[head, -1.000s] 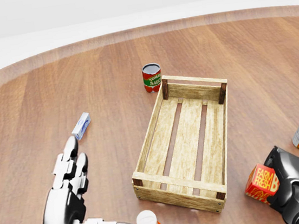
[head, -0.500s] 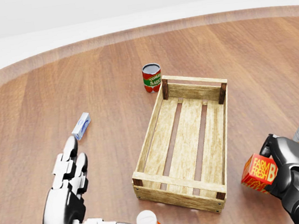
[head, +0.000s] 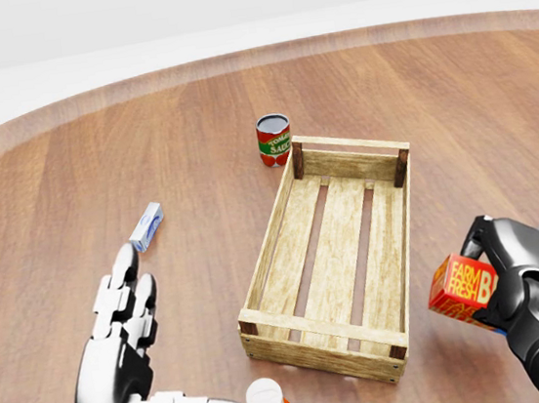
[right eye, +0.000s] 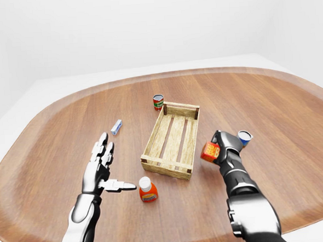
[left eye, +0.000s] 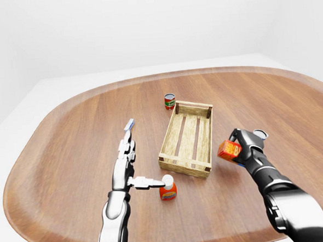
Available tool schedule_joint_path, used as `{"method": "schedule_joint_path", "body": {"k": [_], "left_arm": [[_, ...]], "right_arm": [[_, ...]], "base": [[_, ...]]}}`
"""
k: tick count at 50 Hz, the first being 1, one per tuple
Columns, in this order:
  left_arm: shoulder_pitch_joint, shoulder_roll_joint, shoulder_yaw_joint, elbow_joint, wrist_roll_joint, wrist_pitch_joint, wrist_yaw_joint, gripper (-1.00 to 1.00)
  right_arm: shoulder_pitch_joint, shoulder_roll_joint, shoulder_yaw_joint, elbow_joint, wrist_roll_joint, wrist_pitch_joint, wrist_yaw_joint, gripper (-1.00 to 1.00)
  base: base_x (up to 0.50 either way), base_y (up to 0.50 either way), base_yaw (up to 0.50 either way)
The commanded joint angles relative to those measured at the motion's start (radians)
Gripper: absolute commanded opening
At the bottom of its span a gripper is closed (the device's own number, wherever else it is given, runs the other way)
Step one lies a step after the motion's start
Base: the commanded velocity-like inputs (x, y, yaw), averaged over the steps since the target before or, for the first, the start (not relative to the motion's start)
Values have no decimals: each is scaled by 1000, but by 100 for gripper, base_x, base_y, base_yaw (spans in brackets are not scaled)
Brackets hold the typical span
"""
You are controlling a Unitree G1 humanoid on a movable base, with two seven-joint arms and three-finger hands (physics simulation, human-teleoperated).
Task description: Pick up the butter and put it in the tray.
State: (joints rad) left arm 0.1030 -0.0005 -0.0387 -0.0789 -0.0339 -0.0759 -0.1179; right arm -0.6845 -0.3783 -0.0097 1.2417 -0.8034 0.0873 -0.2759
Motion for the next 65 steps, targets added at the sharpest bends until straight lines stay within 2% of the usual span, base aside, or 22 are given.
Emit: {"method": "schedule_joint_path", "body": {"k": [1, 6, 11, 24, 31, 48, 51, 54, 57, 65], "left_arm": [[-2, 1, 3, -1, 0, 1, 0, 100], [-5, 2, 3, 10, 2, -6, -4, 100], [-3, 1, 3, -3, 2, 3, -4, 100], [-4, 1, 7, -9, -2, 8, -3, 100], [-4, 1, 8, -4, -2, 3, -3, 100], [-3, 1, 7, -3, -1, -1, -1, 100], [-3, 0, 5, 4, 0, -7, -1, 100], [-2, 0, 4, -3, 0, -2, -1, 100], [-6, -1, 4, 14, 2, -11, 0, 100], [-3, 0, 4, 3, 1, -7, 0, 100]], "right_arm": [[-25, -12, -3, -83, -21, 0, 19, -100], [-23, -19, -8, -122, -34, 0, 38, -100], [-18, -23, -14, -152, -43, 0, 55, -100], [-10, -36, -35, -270, -73, 0, 124, -100], [-5, -38, -48, -342, -88, 0, 162, -100], [1, -20, -61, -494, -126, 0, 242, -100], [-1, -18, -63, -505, -132, 0, 249, -100], [-8, -16, -65, -515, -135, 0, 258, -100], [-15, -12, -66, -521, -133, 0, 266, -100], [-36, 6, -56, -529, -134, 0, 272, -100]], "base": [[0, 0, 0], [0, 0, 0], [0, 0, 0], [0, 0, 0], [0, 0, 0], [0, 0, 0], [0, 0, 0], [0, 0, 0], [0, 0, 0], [0, 0, 0]]}}
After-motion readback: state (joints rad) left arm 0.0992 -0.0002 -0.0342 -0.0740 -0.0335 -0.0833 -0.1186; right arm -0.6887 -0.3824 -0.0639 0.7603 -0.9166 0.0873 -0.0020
